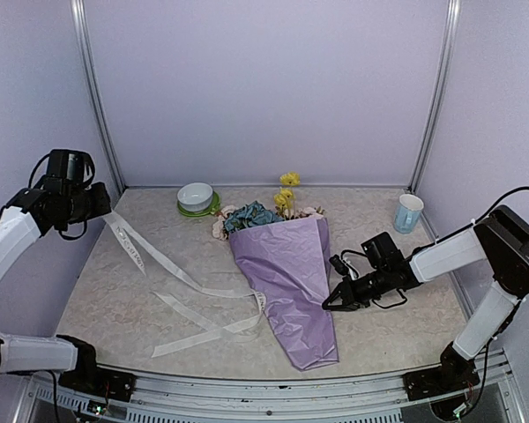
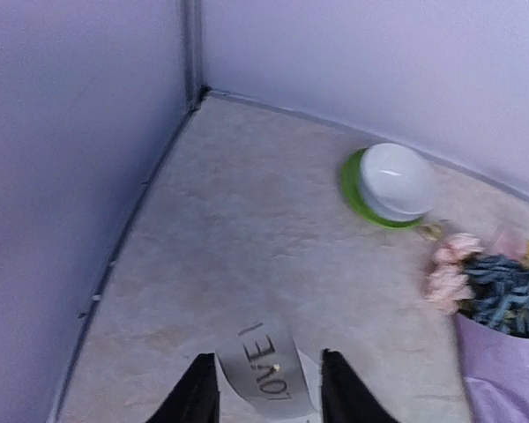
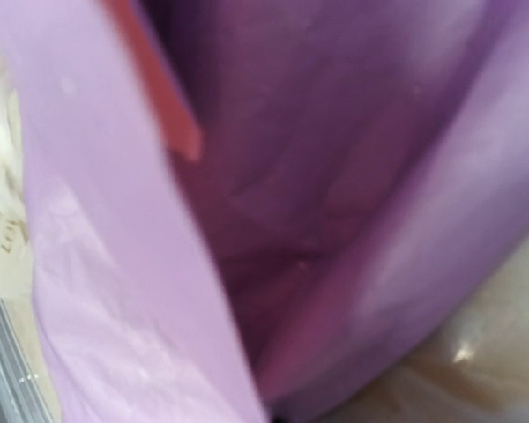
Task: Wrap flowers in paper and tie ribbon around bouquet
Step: Place the ribbon at the center of the board, then pick up the ribbon from the center of the board.
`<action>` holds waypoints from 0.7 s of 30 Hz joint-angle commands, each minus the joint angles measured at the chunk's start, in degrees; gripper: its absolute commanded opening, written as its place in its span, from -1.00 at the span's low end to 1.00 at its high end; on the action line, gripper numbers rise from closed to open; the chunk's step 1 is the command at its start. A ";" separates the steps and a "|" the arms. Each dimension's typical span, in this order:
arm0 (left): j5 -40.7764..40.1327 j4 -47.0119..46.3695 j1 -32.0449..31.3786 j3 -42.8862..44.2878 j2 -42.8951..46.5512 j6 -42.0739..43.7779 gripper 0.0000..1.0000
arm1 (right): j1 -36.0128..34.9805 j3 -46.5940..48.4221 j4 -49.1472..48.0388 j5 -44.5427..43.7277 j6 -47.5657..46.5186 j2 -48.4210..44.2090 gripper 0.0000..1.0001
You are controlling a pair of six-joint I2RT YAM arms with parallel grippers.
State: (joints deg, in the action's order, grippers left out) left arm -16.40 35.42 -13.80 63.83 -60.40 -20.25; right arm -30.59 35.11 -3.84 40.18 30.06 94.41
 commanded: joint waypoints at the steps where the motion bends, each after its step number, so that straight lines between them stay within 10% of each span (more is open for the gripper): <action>1: -7.03 0.26 7.44 -3.48 -0.51 -1.12 0.45 | -0.44 1.09 0.42 -0.81 -0.94 -0.93 -1.00; 5: -1.38 -2.52 -4.16 -3.13 -2.32 5.34 0.58 | -0.44 0.93 0.20 -0.75 -0.78 -0.74 -1.00; 12: 33.25 -10.16 -26.13 -10.05 -6.72 14.96 0.35 | -0.44 1.19 0.35 -0.64 -0.82 -0.60 -1.00; 16: 29.16 -14.18 -44.88 -14.06 -11.00 22.51 0.55 | -0.44 1.15 0.61 -0.68 -1.19 -0.33 -1.00; 21: 29.11 -17.47 -51.59 -8.37 -24.79 26.61 0.44 | -0.44 1.19 0.45 -0.50 -1.24 0.47 -1.00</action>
State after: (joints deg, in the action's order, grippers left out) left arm 11.84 21.74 -62.87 50.43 -77.14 -0.34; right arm -30.59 35.20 -3.66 40.07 29.54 94.43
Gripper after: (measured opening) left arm 0.738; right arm 0.006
